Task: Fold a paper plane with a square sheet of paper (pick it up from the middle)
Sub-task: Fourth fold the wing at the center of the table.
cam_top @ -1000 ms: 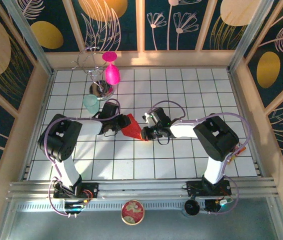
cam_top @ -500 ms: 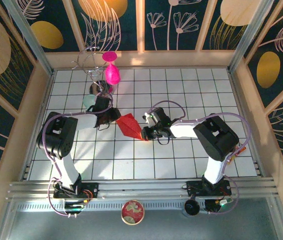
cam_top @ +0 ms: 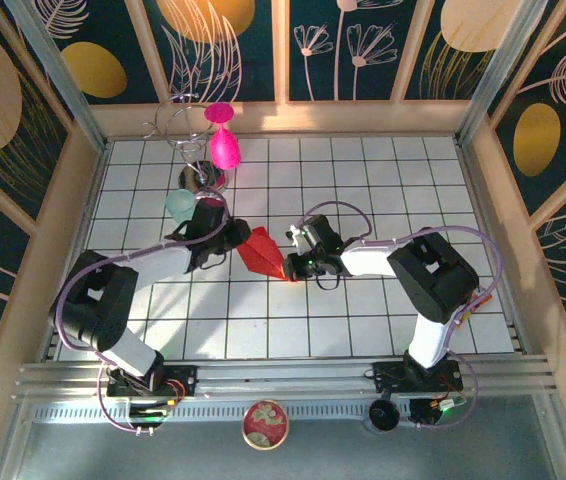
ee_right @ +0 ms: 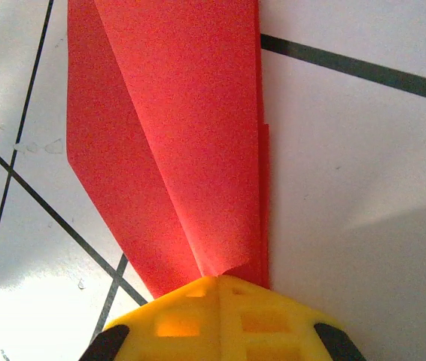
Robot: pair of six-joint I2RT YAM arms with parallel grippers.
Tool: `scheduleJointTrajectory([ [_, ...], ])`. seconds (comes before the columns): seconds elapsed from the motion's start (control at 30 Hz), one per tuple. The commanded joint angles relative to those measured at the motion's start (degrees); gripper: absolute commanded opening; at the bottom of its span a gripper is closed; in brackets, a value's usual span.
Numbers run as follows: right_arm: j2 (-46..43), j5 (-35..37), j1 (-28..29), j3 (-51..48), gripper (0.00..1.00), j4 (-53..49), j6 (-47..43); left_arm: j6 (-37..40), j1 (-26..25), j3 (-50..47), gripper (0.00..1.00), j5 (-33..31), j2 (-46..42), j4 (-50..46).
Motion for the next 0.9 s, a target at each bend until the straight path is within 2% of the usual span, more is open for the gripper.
scheduleJointTrajectory([
  [0.0,3.37,6.47,-1.37,-3.61,0.04,-12.43,-0.42,-4.03,-1.59,-2.3,0.23,3.5,0.79,5.24],
  [0.1,3.22,5.77,-1.45,-3.6,0.04,-11.94,-0.3,-4.26,-2.76,-1.07,0.18,4.74,3.76,6.3],
  [0.4,1.4,3.25,-1.85,-3.29,0.04,-10.59,-0.05,-4.23,-4.31,3.48,0.16,4.3,11.55,3.42],
  [0.7,-5.27,-3.54,-2.74,1.01,0.11,-7.33,0.6,-5.32,-4.28,3.14,0.14,0.39,13.39,-2.41],
  [0.87,-2.79,-6.53,-2.7,4.09,0.12,-5.57,1.36,-5.15,-4.27,4.15,0.14,-0.07,14.24,-4.37],
])
